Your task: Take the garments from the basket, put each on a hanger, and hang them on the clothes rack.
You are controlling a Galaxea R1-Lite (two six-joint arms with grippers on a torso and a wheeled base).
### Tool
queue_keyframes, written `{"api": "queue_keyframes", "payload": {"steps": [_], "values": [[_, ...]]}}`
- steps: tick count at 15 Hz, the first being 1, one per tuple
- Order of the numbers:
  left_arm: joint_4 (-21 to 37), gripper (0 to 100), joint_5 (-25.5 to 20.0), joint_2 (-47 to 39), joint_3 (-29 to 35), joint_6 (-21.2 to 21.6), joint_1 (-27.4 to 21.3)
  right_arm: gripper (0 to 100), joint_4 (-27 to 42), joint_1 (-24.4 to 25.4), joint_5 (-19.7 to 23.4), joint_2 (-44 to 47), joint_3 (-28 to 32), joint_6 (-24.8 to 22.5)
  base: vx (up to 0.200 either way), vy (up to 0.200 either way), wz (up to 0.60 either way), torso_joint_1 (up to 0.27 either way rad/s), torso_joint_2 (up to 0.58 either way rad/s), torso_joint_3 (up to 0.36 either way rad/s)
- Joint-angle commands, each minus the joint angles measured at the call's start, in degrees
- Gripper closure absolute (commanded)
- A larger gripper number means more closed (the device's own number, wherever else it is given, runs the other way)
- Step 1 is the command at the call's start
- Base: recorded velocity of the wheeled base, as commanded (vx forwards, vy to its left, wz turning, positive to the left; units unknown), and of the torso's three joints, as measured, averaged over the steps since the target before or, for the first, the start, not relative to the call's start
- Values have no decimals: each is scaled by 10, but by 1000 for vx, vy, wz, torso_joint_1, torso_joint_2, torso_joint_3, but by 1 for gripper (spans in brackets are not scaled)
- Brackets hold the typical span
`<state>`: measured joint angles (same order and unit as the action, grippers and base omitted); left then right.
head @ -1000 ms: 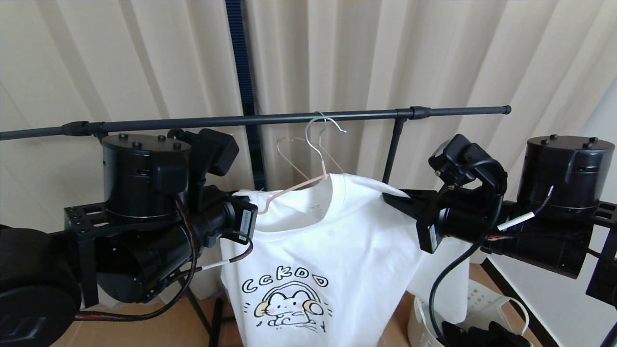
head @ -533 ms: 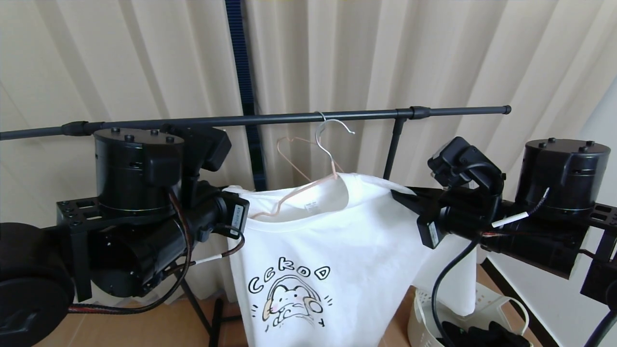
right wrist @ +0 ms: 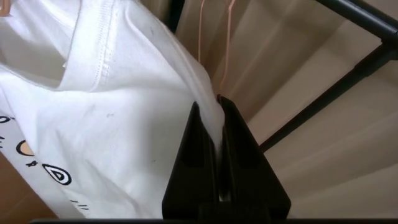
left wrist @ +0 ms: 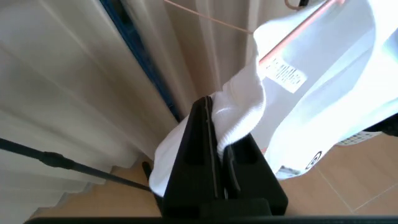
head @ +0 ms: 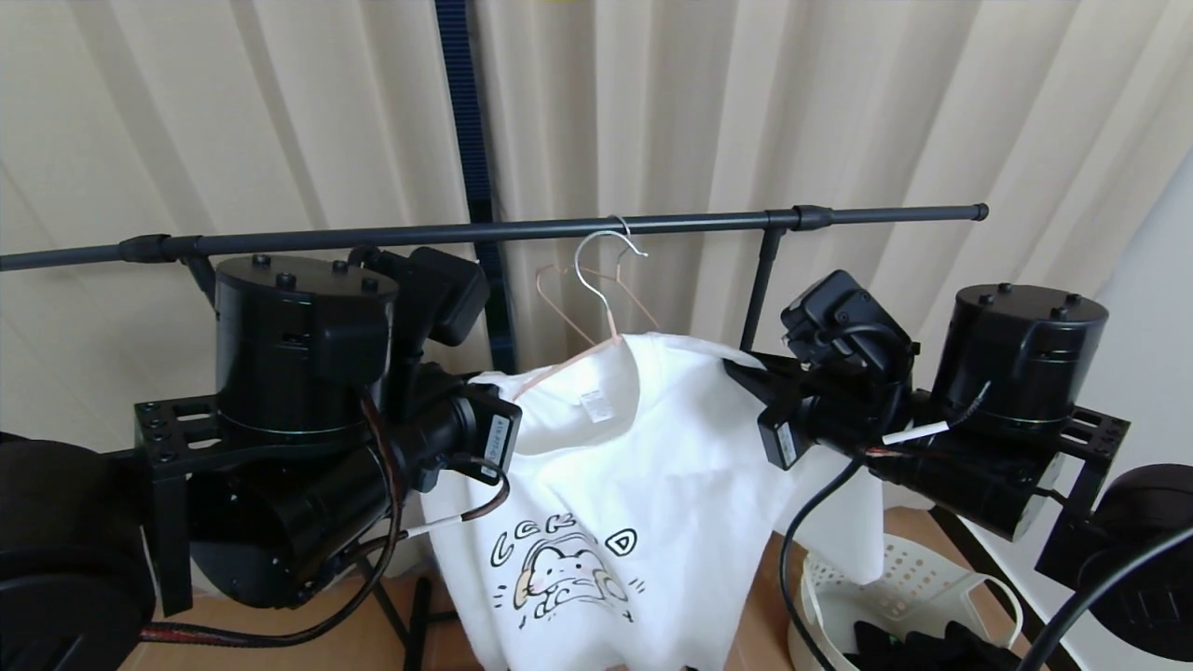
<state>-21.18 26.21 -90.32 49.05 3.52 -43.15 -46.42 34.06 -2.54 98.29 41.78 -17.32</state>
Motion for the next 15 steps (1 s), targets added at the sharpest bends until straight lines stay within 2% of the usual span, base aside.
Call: {"api": "queue_keyframes", "payload": {"steps": [1, 3, 5, 7, 9, 12, 15], "values": [[0, 100, 0, -3, 10, -4, -7, 100, -1, 6, 1, 16, -1, 0, 0, 0, 0, 0, 0, 0], [8, 100, 5, -7, 8, -1, 4, 100, 1, 4, -4, 16, -6, -3, 0, 0, 0, 0, 0, 0], [8, 100, 7, -6, 5, -1, 51, 100, 8, -22, -1, -25, -10, -4, 0, 0, 0, 0, 0, 0], [8, 100, 7, -5, 3, 0, 72, 100, 7, -37, -2, -39, -8, -5, 0, 0, 0, 0, 0, 0], [10, 100, 8, -6, -10, 15, 71, 100, 0, -39, -14, -43, -7, -17, 0, 0, 0, 0, 0, 0], [12, 100, 8, -5, -23, 29, 54, 100, -7, -37, -64, -37, -4, -25, 0, 0, 0, 0, 0, 0], [13, 100, 8, 3, -15, 29, 23, 100, -83, -23, -99, 1, -8, -39, 0, 0, 0, 0, 0, 0]]}}
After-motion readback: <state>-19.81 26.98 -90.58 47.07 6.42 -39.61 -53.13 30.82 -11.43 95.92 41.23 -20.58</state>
